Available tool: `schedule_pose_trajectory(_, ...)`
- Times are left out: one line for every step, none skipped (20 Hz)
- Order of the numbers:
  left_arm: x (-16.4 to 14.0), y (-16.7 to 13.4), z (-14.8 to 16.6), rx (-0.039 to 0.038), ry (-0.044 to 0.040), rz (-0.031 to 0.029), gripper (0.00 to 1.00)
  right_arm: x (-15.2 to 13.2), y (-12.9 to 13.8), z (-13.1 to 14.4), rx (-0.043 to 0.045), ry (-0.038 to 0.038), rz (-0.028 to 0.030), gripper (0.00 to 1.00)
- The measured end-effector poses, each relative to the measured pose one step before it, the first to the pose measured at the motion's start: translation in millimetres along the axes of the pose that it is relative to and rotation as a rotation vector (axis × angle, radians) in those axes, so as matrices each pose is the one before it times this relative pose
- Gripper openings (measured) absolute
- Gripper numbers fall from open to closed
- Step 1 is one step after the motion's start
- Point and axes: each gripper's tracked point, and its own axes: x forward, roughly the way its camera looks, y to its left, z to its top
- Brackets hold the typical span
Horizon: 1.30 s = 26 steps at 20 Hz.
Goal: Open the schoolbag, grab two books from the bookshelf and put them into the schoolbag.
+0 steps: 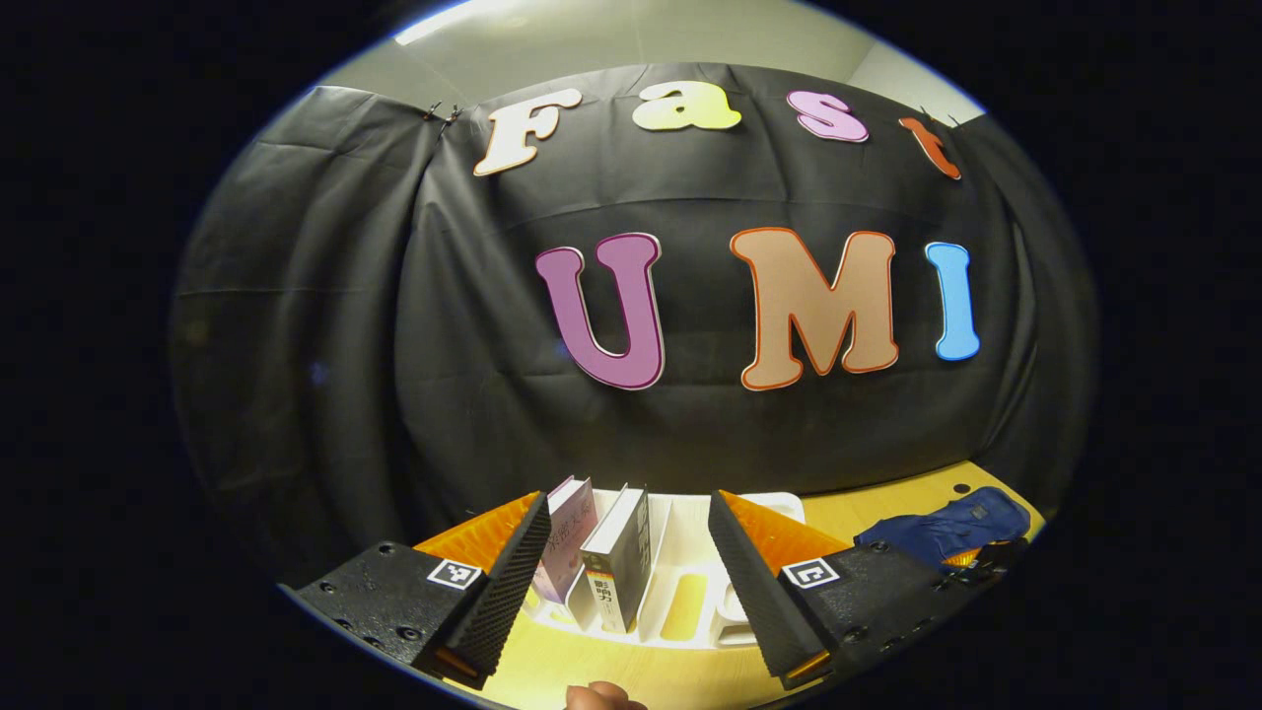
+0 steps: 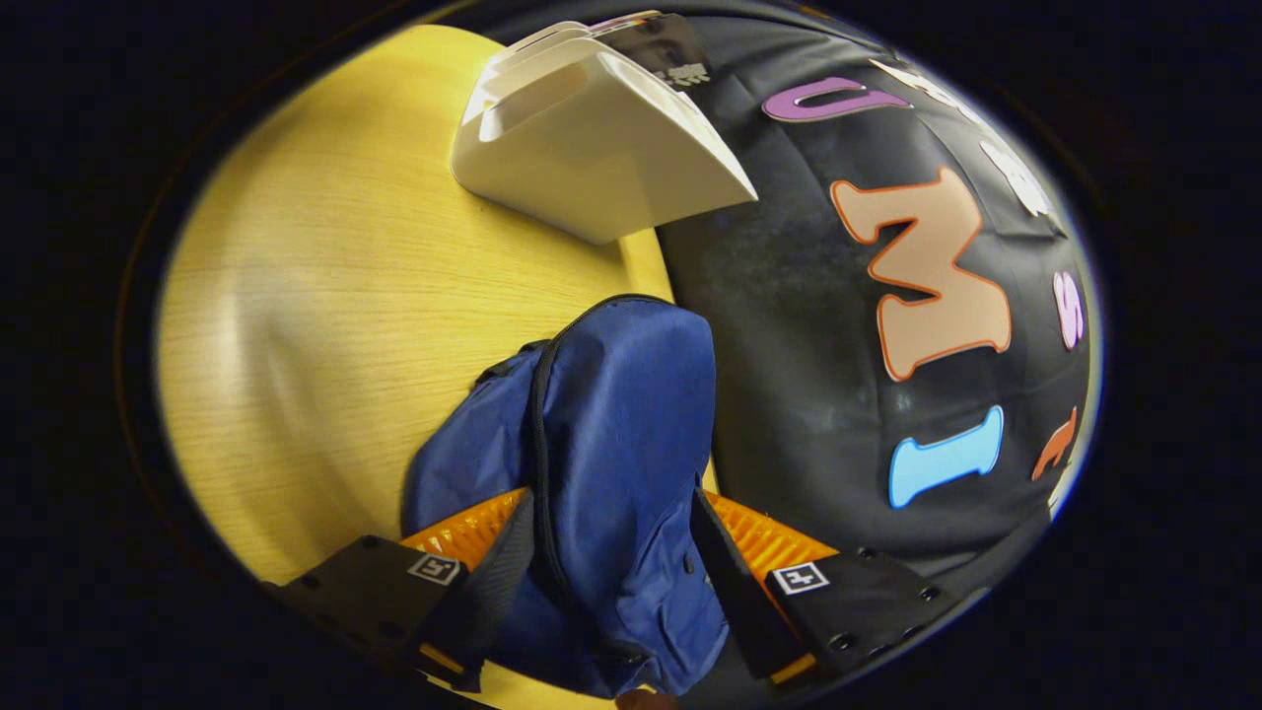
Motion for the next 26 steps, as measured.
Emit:
schedule_pose_trajectory(-0.49,1.14,0.97,0.00177,-0.00122,0.00184,0.95,4.13,3.46,1.91,-0.00561,0.00145,0.01531,0.87)
schedule_pose_trajectory(-1.9,0.98,-0.59,0.00138,-0.00051,0.0026,0.94,1.95,3.85,-1.45,0.00092,0.00461,0.01972,0.85)
schedule_pose_trajectory(-0.5,0.21,-0.15,0.0011,0.00174,0.0021,0.94,1.3,6.84,-0.85,0.0068,0.00915,0.03548,0.83)
schedule_pose_trajectory(-1.12,1.79,-0.35,-0.00091,0.00068,0.00275,0.94,4.6,9.07,-1.49,0.00261,0.01002,0.03574,0.76)
schedule_pose_trajectory(-0.71,0.8,-0.24,-0.00081,0.00264,0.00266,0.94,2.96,8.46,-1.19,-0.00606,0.0115,0.03479,0.69)
schedule_pose_trajectory(-0.29,0.99,0.04,0.00204,0.00539,0.00304,0.94,0.06,3.52,-0.63,-0.00792,0.01019,0.01314,0.62)
schedule_pose_trajectory(-1.03,0.25,-1.64,-0.00014,-0.00112,0.00158,0.94,0.43,2.17,-0.48,0.00105,0.00859,0.00922,0.54)
schedule_pose_trajectory(0.1,0.34,1.64,0.00022,-0.00394,0.00227,0.94,-0.61,-0.45,-0.03,0.00497,0.01815,-0.00582,0.47)
schedule_pose_trajectory(0.91,0.24,-0.72,0.0011,-0.0012,0.00242,0.94,3.22,1.37,-1.23,0.00895,0.01355,0.00853,0.39)
schedule_pose_trajectory(-0.42,0.17,-0.04,0.00084,0.00091,0.00115,0.94,-3.22,0.95,-4.68,-0.00217,0.02866,0.00204,0.34)
schedule_pose_trajectory(-0.92,0.51,-0.32,-0.00007,-0.00052,-0.00089,0.94,-0.84,-0.32,2.05,0.00693,-0.01303,0.00513,0.29)
schedule_pose_trajectory(-0.67,0.15,1.42,0.00148,-0.00003,-0.00024,0.94,5.29,-5.19,-4.92,-0.01183,0.01259,-0.0243,0.24)
schedule_pose_trajectory(0.09,0.59,-0.47,0.00239,-0.00327,0.00093,0.94,-0.9,-0.61,2.07,0.00834,-0.00624,0.01478,0.19)
schedule_pose_trajectory(2.31,0.22,-0.12,0.00049,-0.00262,0.00158,0.94,-0.23,0.72,0.59,0.02521,0.00331,0.01283,0.15)
schedule_pose_trajectory(-0.48,0.13,-0.82,-0.00047,-0.00001,-0.00042,0.94,-0.34,0.51,0.42,0.04159,0.00719,0.02376,0.1)
schedule_pose_trajectory(0.08,0.08,-1.71,0.00402,0.01146,-0.00041,0.94,4.29,1.9,-5.35,0.04777,0.00383,0.02937,0.05)
schedule_pose_trajectory(-2.42,0.6,0.14,-0.00475,0.00204,0.00153,0.94,1.39,2.25,-1.4,0.06297,0.00035,0.04504,0.06)
schedule_pose_trajectory(0.09,-1.44,0.1,-0.01127,0.00361,-0.00243,0.94,-3.6,0.96,0.62,0.04696,0.02338,0.03697,0.01)
schedule_pose_trajectory(0.01,-2.22,-0.42,-0.01497,0.00061,-0.00444,0.94,-1.23,-1.05,1.55,0.04319,0.00216,0.03009,0.05)
schedule_pose_trajectory(0.27,-1.5,0.21,-0.01166,-0.00048,-0.00234,0.95,1.73,-2.47,-0.62,0.0278,0.00839,0.01305,0.03)
schedule_pose_trajectory(-0.27,0.86,-1.51,0.00116,0.00469,0.00622,0.94,0.4,-3.59,0.57,0.01275,0.00817,0.01019,0.04)
schedule_pose_trajectory(0.35,1.95,-0.65,0.00202,0.00037,0.00518,0.94,-0.34,-1.87,-0.19,0.00831,-0.00481,0.00989,0.02)
schedule_pose_trajectory(0.41,1.12,-1.98,0.00057,0.00397,0.00222,0.95,-0.22,0.38,-0.8,0.01807,0.00213,0.00907,0.04)
schedule_pose_trajectory(0.67,0.23,-0.16,-0.00225,0.0017,0.00098,0.94,-3.45,-0.78,1.99,0.02644,-0.0045,0.01486,0.04)
schedule_pose_trajectory(0.5,-0.92,-1.6,-0.00314,0.00273,-0.00103,0.94,-4.51,-3.72,3.85,0.03648,-0.01237,0.01085,0.04)
schedule_pose_trajectory(0.36,0.28,-1.14,-0.00327,0.00366,0.00238,0.95,-3.35,-4.59,1.58,0.04828,-0.01302,0.01328,0.01)
